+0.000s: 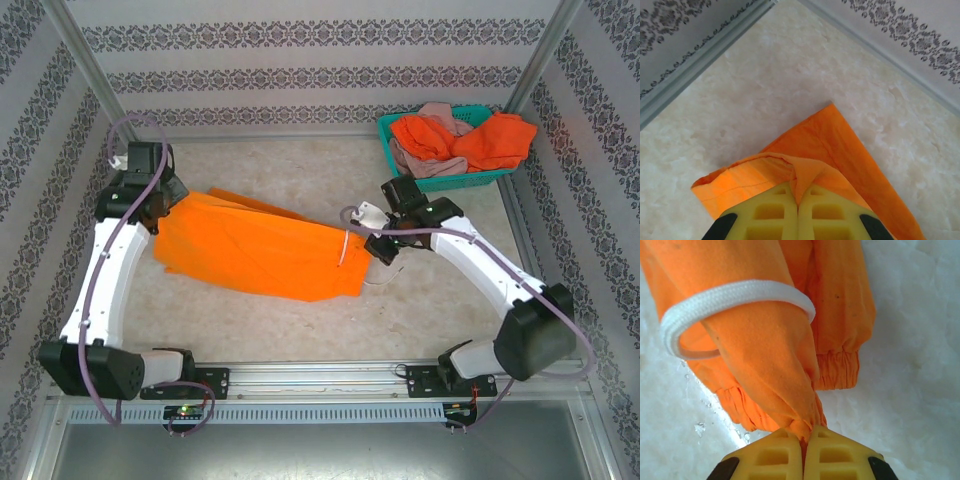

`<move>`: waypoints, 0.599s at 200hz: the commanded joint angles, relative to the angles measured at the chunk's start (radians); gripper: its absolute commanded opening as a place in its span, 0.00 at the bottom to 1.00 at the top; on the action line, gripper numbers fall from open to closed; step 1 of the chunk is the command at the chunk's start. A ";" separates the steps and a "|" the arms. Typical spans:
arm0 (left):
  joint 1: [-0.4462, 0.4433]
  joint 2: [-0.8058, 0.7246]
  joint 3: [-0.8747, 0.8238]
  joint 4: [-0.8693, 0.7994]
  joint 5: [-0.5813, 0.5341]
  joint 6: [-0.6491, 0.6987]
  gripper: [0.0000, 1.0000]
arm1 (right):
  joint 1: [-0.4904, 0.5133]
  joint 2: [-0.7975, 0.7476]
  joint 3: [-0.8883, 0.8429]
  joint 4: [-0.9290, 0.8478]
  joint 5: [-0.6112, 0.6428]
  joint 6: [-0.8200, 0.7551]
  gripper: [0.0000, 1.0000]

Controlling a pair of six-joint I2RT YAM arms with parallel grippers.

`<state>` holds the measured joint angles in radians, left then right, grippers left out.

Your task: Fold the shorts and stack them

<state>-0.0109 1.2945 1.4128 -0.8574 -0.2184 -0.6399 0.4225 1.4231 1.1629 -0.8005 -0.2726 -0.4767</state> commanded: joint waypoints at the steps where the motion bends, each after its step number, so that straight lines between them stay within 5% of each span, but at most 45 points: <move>1: 0.011 0.057 -0.004 0.092 -0.010 -0.007 0.00 | -0.028 0.060 0.042 0.026 -0.024 0.062 0.00; 79: 0.011 0.356 0.093 0.178 -0.012 -0.026 0.04 | -0.095 0.297 0.128 0.073 0.031 0.203 0.05; 104: 0.013 0.467 0.160 0.215 0.018 -0.035 0.20 | -0.117 0.372 0.173 0.087 0.059 0.285 0.26; 120: 0.018 0.527 0.231 0.223 0.064 -0.040 0.44 | -0.139 0.403 0.213 0.105 0.087 0.373 0.39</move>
<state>-0.0101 1.7622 1.5452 -0.6952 -0.2024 -0.6617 0.3161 1.7832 1.3067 -0.7254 -0.2436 -0.2405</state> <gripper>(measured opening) 0.303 0.312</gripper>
